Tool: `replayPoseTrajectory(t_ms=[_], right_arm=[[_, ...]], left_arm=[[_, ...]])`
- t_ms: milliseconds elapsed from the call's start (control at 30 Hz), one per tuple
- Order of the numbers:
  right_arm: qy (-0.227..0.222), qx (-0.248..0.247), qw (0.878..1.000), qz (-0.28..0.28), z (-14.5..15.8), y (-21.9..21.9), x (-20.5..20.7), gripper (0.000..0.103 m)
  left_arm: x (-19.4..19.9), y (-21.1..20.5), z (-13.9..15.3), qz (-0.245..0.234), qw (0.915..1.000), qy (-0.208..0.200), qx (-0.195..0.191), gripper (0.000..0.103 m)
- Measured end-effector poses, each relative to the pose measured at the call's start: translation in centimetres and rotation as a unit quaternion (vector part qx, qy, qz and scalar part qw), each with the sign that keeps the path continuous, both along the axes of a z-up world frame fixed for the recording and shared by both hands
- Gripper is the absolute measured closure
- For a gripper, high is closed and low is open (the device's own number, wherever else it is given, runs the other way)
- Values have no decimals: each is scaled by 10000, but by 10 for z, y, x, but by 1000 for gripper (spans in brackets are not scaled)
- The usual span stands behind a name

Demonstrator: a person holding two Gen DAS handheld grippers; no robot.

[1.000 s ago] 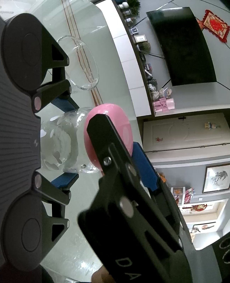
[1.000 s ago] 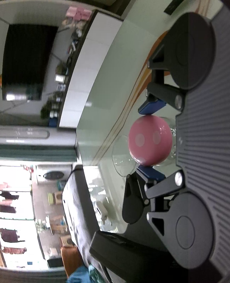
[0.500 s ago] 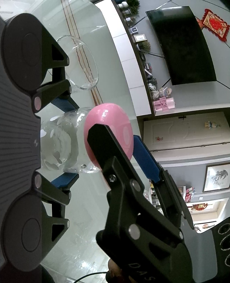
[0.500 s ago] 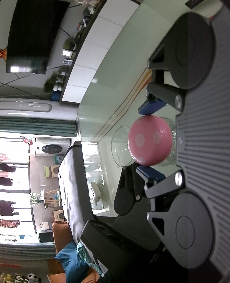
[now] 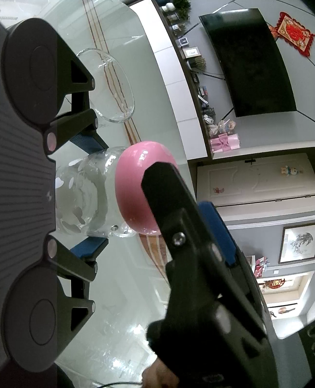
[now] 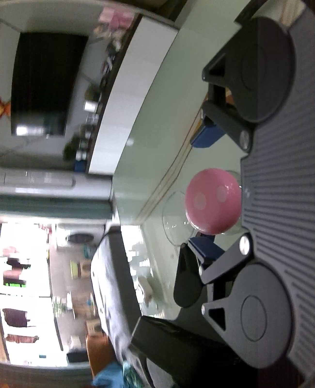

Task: Unscrew bottle cap and pour

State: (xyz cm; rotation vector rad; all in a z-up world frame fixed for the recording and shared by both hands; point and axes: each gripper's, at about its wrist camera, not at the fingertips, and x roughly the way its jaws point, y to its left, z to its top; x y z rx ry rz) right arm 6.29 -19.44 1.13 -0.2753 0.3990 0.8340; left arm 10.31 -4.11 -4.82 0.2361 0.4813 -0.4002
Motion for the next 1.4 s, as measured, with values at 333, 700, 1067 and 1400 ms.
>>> replayPoseTrajectory(t_ms=[333,700,1067,1400], right_arm=[[217,-131,9966,-789,-14,26,-3,32],[251,-117,9968,-751,-18,30,-3,38],[209,-122,9986,-470,-20,26,-1,38],[225,-148,9995,182,-17,12,7,38]], left_arm=[[-8,-2,-1,8,10000,-15,34,27],[-16,-1,-1,-5,10000,-22,16,27],[-18,1,2,-30,10000,2,12,27],[-16,4,5,-63,10000,33,6,27]])
